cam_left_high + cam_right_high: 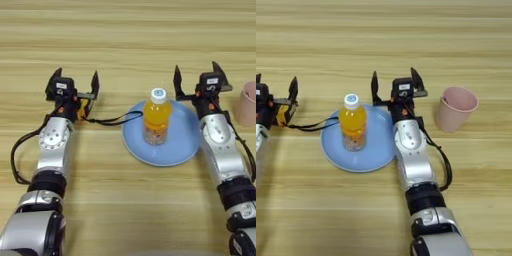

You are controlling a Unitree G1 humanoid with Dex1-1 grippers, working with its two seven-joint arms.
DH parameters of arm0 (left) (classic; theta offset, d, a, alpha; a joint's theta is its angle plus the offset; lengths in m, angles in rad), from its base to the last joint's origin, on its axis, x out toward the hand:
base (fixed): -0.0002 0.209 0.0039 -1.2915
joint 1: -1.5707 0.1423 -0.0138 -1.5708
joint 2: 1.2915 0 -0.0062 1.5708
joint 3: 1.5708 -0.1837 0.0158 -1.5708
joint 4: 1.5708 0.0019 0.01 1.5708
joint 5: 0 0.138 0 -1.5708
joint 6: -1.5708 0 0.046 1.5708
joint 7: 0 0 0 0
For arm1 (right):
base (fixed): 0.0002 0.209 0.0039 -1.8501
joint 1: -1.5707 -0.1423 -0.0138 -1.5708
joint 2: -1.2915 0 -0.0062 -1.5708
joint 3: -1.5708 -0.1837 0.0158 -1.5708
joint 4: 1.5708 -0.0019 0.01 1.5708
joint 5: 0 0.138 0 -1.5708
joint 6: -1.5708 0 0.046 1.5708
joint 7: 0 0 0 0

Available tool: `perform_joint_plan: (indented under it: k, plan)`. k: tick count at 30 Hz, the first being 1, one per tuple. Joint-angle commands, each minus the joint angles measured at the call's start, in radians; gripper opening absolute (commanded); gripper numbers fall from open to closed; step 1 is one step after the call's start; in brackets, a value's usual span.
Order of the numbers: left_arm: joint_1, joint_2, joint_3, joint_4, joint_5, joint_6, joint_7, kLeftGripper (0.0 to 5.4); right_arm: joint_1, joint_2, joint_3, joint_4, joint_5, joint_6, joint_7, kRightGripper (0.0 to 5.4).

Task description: Move the objects on the table

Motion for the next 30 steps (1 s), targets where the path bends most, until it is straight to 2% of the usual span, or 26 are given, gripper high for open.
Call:
perform_joint_plan:
  k: [1, 7, 11, 15, 19, 23, 25, 30]
  plan:
    - [-0.003, -0.009, -0.006, 0.0, 0.01, -0.007, 0.019, 5.36, 0.106, -0.028, 0.016, -0.183, -0.002, 0.079, 0.034, 5.4]
    - [-0.001, -0.026, -0.016, -0.008, 0.022, -0.01, 0.045, 5.36, 0.263, -0.084, 0.008, -0.461, 0.049, 0.224, 0.108, 5.4]
    - [-0.001, -0.035, -0.024, -0.01, 0.03, -0.011, 0.064, 5.36, 0.36, -0.177, -0.015, -0.613, 0.059, 0.394, 0.181, 5.4]
    - [-0.001, -0.043, -0.032, -0.011, 0.036, -0.014, 0.079, 5.36, 0.407, -0.251, -0.044, -0.683, 0.116, 0.507, 0.268, 5.4]
    - [-0.003, -0.048, -0.036, -0.01, 0.042, -0.015, 0.092, 5.36, 0.437, -0.314, -0.081, -0.73, 0.171, 0.549, 0.346, 5.4]
    - [-0.004, -0.049, -0.038, -0.01, 0.047, -0.015, 0.098, 5.36, 0.461, -0.341, -0.077, -0.765, 0.219, 0.556, 0.404, 5.4]
    - [-0.004, -0.048, -0.039, -0.01, 0.048, -0.015, 0.099, 5.36, 0.467, -0.337, -0.051, -0.779, 0.235, 0.558, 0.423, 5.4]
    - [-0.003, -0.045, -0.039, -0.011, 0.046, -0.016, 0.1, 5.36, 0.48, -0.337, 0.054, -0.792, 0.216, 0.535, 0.465, 5.4]
